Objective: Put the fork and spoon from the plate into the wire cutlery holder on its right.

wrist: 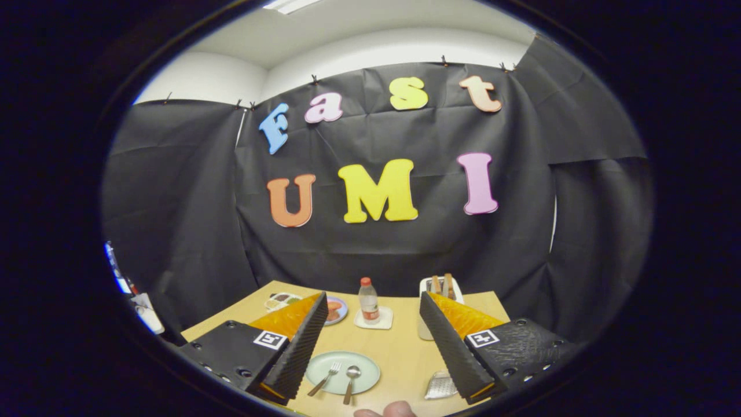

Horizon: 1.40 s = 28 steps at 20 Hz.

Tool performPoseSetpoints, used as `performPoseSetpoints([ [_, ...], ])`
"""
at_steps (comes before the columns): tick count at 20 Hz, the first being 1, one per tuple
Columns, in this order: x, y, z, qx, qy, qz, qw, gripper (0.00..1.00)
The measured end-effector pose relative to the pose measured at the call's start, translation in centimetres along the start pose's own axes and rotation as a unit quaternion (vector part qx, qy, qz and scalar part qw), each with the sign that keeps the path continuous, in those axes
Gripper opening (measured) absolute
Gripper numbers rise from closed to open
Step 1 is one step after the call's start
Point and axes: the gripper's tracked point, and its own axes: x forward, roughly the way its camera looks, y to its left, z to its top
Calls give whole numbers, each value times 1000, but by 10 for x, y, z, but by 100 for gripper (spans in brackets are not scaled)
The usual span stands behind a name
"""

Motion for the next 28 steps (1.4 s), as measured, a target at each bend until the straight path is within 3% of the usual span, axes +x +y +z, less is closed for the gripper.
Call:
performPoseSetpoints([
  [9, 45, 40, -123, -15, 131, 12, 991, 96],
  [16, 76, 53, -224, -53, 237, 2, 970, 96],
  [23, 106, 49, -303, -74, 304, -16, 950, 92],
  [28, 115, 56, -335, -66, 342, -15, 937, 69],
])
